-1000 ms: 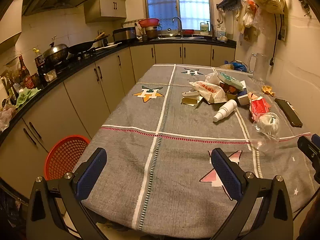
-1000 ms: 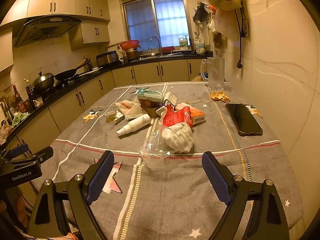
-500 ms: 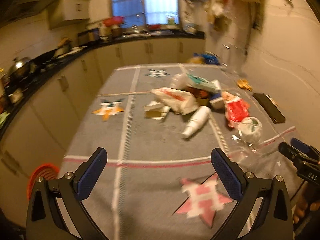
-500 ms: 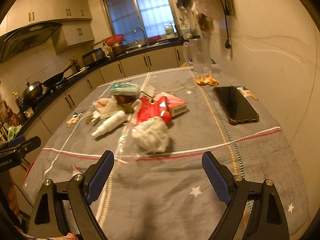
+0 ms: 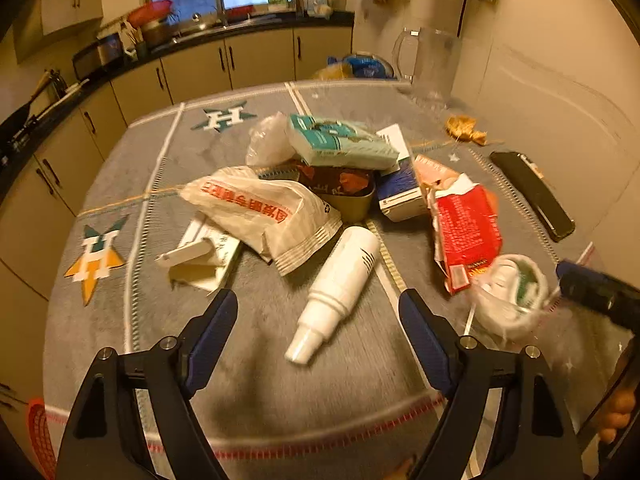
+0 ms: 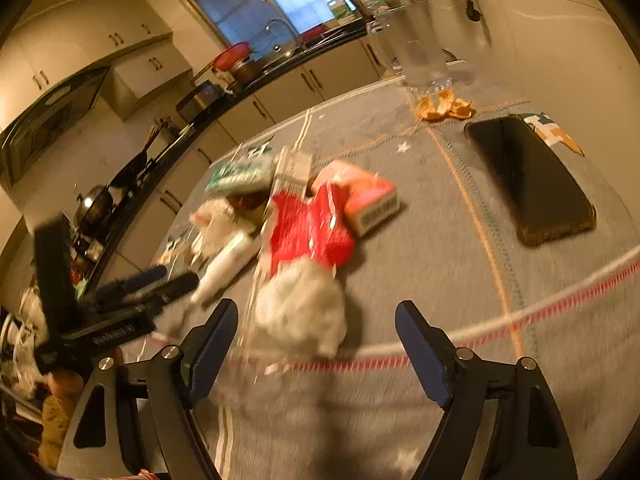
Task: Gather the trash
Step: 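Grasp the white spray bottle with left tool while right tool grasps the white cloth, then carry both items to the red wastebasket and open both tools to drop them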
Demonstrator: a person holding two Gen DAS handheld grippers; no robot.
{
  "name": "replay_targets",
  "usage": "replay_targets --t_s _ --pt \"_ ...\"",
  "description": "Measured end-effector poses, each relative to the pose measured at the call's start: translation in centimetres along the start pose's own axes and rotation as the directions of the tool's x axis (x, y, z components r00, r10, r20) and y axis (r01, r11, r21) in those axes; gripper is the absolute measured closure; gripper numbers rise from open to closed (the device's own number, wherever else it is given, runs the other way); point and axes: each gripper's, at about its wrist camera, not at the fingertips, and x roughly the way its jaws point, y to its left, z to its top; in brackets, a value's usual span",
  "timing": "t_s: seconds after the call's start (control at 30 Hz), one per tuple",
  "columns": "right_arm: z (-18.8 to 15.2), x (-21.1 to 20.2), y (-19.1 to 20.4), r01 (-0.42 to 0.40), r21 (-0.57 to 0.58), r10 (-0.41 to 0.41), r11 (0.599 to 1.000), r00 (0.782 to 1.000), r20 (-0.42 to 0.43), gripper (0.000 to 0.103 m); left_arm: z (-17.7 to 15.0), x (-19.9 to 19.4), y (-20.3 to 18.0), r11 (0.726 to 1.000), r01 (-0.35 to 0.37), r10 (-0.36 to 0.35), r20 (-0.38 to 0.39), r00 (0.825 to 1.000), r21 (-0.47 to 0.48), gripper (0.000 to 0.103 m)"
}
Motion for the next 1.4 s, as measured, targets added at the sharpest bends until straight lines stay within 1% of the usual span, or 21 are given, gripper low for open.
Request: replay_targets --t_s 0.03,0.07,0.1,0.17,0.27,0.3,0.33,0.37,0.4,0.43,0.47,0.5,0.57,0.67,0.8,0.97,1.0,1.1,1.23,1.3,1.4 --pt "0.4 0.3 -0.2 -0.002 0.005 0.002 1.0 1.0 -0.007 0.021 0.2 0.5 -0.1 1.0 0.004 -0.004 -0.009 1.0 0.002 0.025" --pt "0.8 0.8 -0.3 -0.005 0.009 0.005 1.0 1.0 -0.021 0.024 0.4 1.0 -0.1 1.0 0.011 -0.011 -0.02 1.0 0.005 0.026" --pt "1.2 1.5 -0.5 -0.011 0.014 0.012 1.0 0.999 -0.042 0.029 0.5 1.5 -0.2 1.0 0.017 -0.016 -0.027 0.999 0.007 0.026" --pt "1.6 2.4 -0.7 -0.018 0.021 0.019 1.0 0.997 -0.073 0.035 0.7 2.3 -0.3 0.999 0.033 -0.032 -0.044 0.999 0.008 0.03" --pt "1.9 3.5 -0.8 -0.032 0.024 0.034 0.999 0.993 -0.11 0.037 0.9 3.4 -0.5 0.999 0.049 -0.049 -0.067 0.997 0.001 0.032" --pt "2.0 3.8 -0.7 -0.034 0.021 0.036 0.999 0.993 -0.116 0.037 0.9 3.7 -0.6 0.998 0.055 -0.055 -0.074 0.996 -0.001 0.035" --pt "2.0 4.0 -0.5 -0.034 0.015 0.036 0.999 0.992 -0.123 0.037 0.8 3.9 -0.7 0.998 0.058 -0.058 -0.082 0.995 -0.004 0.047" --pt "1.9 4.2 -0.4 -0.038 0.011 0.039 0.999 0.991 -0.129 0.04 0.7 4.2 -0.7 0.998 0.056 -0.057 -0.096 0.994 -0.008 0.064" --pt "1.9 4.3 -0.3 -0.044 0.01 0.045 0.999 0.99 -0.137 0.052 0.5 4.2 -0.7 0.999 0.042 -0.042 -0.098 0.994 -0.008 0.066" --pt "1.8 4.4 -0.3 -0.058 0.016 0.06 0.998 0.988 -0.146 0.058 0.3 4.0 -0.8 0.999 0.036 -0.036 -0.092 0.995 -0.008 0.068" --pt "1.7 4.5 -0.4 -0.07 0.023 0.073 0.997 0.986 -0.151 0.07 0.2 4.0 -0.8 0.999 0.042 -0.044 -0.093 0.995 -0.017 0.071" --pt "1.7 4.5 -0.4 -0.076 0.033 0.08 0.997 0.985 -0.152 0.074 0.0 3.7 -0.7 0.998 0.052 -0.055 -0.093 0.994 -0.034 0.073" --pt "1.6 4.2 -0.4 -0.075 0.034 0.079 0.997 0.987 -0.14 0.078 -0.4 3.0 -0.5 0.997 0.054 -0.058 -0.083 0.995 -0.059 0.073" --pt "1.3 3.2 -0.3 -0.083 0.033 0.086 0.996 0.99 -0.115 0.08 -1.2 1.1 -0.2 0.994 0.06 -0.065 -0.054 0.996 -0.09 0.074" --pt "1.1 1.2 0.3 -0.072 0.013 0.073 0.997 0.996 -0.052 0.081 -2.4 -1.7 0.3 0.988 0.073 -0.075 -0.006 0.997 -0.134 0.074" --pt "1.6 -2.1 1.3 -0.033 -0.014 0.034 0.999 0.998 0.053 0.081 -4.1 -5.9 1.9 0.974 0.084 -0.07 0.074 0.995 -0.211 0.074" --pt "1.7 -2.7 1.5 -0.031 -0.016 0.032 0.999 0.997 0.07 0.081 -4.6 -6.7 2.3 0.971 0.083 -0.064 0.09 0.994 -0.224 0.074" --pt "1.6 -4.2 2.2 -0.031 -0.027 0.033 0.999 0.994 0.105 0.081 -6.4 -9.7 3.8 0.961 0.056 -0.017 0.147 0.989 -0.272 0.074" --pt "1.1 -4.9 3.9 -0.048 -0.068 0.055 0.997 0.993 0.102 0.081 -9.1 -12.8 7.3 0.93 0.05 0.024 0.196 0.98 -0.364 0.074" --pt "0.7 -4.4 5.5 -0.066 -0.101 0.074 0.993 0.994 0.079 0.081 -10.8 -14.2 9.6 0.907 0.026 0.067 0.206 0.976 -0.419 0.074" --pt "-0.1 -3.2 8.1 -0.095 -0.145 0.102 0.985 0.994 0.039 0.081 -13.6 -16.5 13.4 0.864 -0.046 0.166 0.196 0.966 -0.502 0.074"
